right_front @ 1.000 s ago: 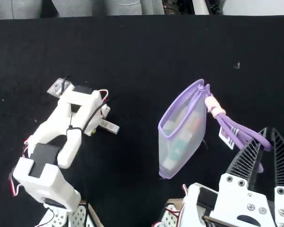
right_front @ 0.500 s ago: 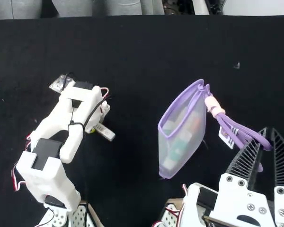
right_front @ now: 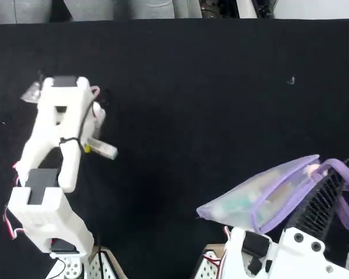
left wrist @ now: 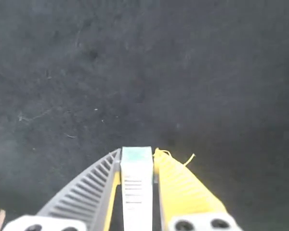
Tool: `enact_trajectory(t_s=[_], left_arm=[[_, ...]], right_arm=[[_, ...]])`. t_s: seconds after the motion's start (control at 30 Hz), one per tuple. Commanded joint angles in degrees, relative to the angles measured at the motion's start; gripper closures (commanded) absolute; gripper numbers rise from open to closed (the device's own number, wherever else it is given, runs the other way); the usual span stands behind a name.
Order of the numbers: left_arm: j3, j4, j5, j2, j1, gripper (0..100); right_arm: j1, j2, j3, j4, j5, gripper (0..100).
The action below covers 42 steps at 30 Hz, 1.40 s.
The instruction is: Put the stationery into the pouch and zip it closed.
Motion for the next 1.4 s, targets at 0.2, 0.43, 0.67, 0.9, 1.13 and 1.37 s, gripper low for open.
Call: enact_trajectory(t_s=[0.2,0.43,0.67,0.9,1.13,1.37], left_arm=[[-40.22,16.0,-0.09,-2.29,1.98,96],[-40.4,15.91,-0.26,-9.76,0.22,96],[-31.16,15.56,-0.26,-13.27,-1.01,96],[-29.93,13.27,-0.26,-13.27,-7.87,96],[-35.38,13.71,0.09,-14.15,-4.7,96],[-41.01,15.47,0.09,-22.86,7.34,96]], right_arm=[[-13.89,1.98,0.48,-1.85,-1.76,98.7],[-29.27,12.97,0.48,-3.96,-4.31,98.7],[-41.85,24.31,-2.95,-8.7,-4.04,98.8],[-43.96,31.34,-4.44,-15.91,-1.58,98.8],[-47.82,30.02,-5.93,-11.52,-1.67,98.8],[-47.82,27.56,-5.67,-8.62,-1.32,98.8]])
